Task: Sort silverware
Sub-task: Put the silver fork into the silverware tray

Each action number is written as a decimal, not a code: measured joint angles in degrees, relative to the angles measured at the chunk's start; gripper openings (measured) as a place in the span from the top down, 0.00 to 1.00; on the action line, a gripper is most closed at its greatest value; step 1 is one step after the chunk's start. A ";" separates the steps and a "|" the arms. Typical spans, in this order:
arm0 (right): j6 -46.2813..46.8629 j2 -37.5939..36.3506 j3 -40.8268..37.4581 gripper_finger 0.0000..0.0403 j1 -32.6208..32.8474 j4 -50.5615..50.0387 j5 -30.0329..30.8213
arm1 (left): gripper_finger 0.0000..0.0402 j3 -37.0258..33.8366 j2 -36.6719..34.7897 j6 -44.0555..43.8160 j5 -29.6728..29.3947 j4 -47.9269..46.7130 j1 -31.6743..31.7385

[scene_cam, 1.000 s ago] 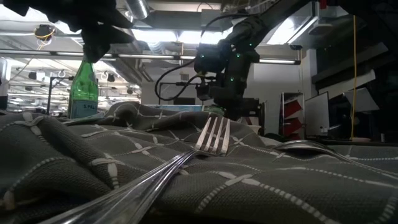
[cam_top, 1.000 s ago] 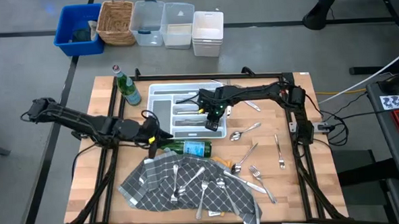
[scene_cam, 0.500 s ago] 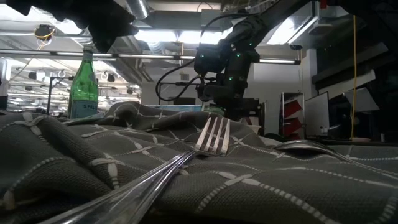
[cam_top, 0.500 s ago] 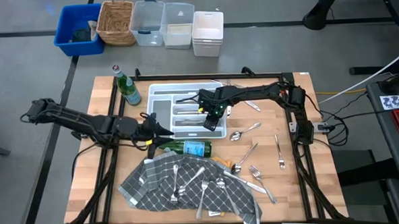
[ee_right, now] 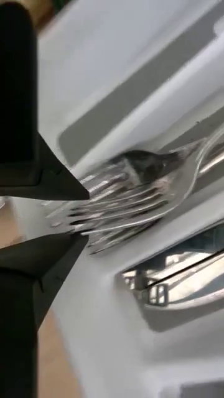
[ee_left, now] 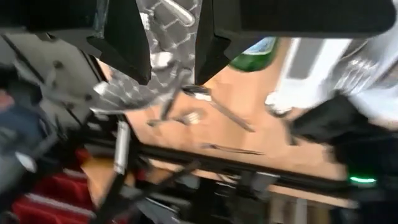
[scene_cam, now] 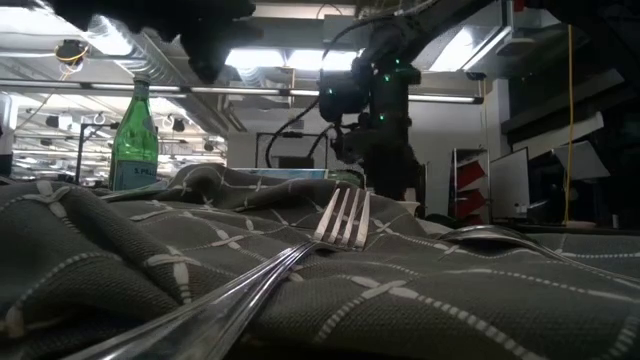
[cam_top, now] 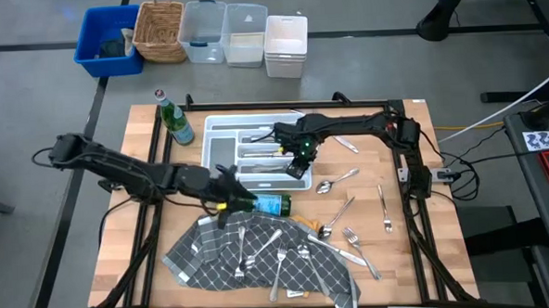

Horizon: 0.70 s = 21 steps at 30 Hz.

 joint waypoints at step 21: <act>4.06 0.00 24.38 0.76 8.86 -0.30 -1.42 | 0.72 10.50 11.06 35.55 11.87 -29.95 -10.16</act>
